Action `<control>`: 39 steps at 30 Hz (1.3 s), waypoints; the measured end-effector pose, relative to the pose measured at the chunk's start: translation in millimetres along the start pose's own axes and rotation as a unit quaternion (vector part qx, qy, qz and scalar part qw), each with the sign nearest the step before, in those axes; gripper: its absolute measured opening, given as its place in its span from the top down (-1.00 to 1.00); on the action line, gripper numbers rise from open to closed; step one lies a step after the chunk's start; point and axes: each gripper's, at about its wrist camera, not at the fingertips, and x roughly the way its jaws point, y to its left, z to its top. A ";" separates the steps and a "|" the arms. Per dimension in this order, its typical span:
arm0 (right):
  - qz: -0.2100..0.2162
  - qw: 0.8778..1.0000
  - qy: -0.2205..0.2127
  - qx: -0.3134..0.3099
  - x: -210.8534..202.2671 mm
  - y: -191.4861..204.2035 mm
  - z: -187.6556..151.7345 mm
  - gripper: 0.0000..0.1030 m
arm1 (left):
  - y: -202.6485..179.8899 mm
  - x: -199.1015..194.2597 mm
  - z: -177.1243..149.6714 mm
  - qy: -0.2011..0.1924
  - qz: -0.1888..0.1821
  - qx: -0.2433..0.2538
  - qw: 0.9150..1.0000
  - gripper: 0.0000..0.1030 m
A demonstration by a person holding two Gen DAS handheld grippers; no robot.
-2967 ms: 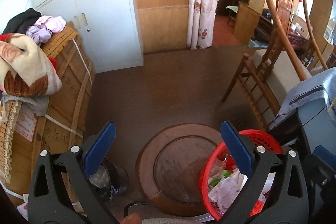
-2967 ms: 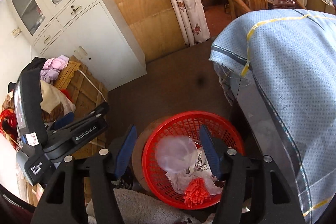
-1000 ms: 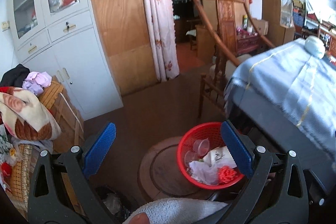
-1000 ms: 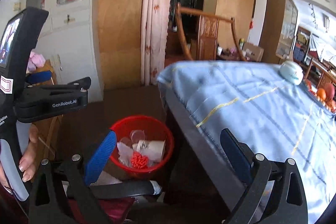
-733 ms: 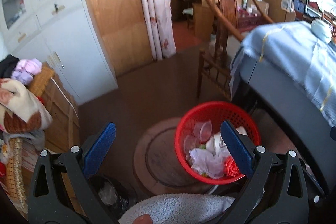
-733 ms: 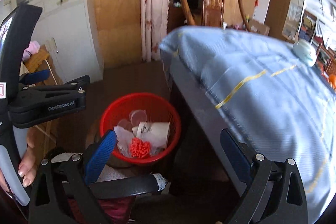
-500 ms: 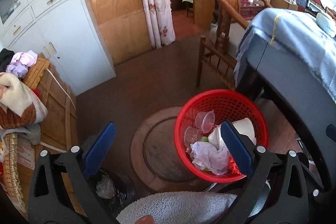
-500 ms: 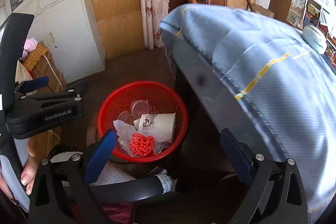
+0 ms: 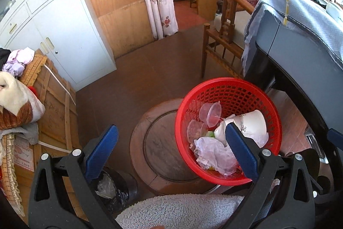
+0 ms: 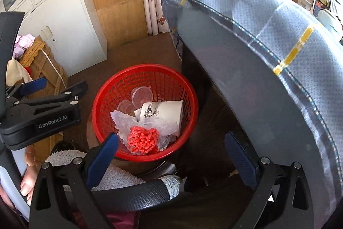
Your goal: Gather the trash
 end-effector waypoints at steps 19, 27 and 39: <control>-0.002 1.000 -0.004 0.002 -2.7 -1.8 -0.4 -0.89 | -5.7 -3.6 0.5 -0.011 -0.005 0.009 1.000 -0.87; -0.001 1.000 -0.004 0.002 -2.6 -1.4 -0.2 -0.89 | -6.0 -2.9 0.8 -0.010 -0.004 0.010 1.000 -0.87; 0.000 1.000 -0.005 0.003 -4.4 -0.7 0.8 -0.89 | -3.3 -1.1 -1.4 -0.007 -0.003 0.009 1.000 -0.87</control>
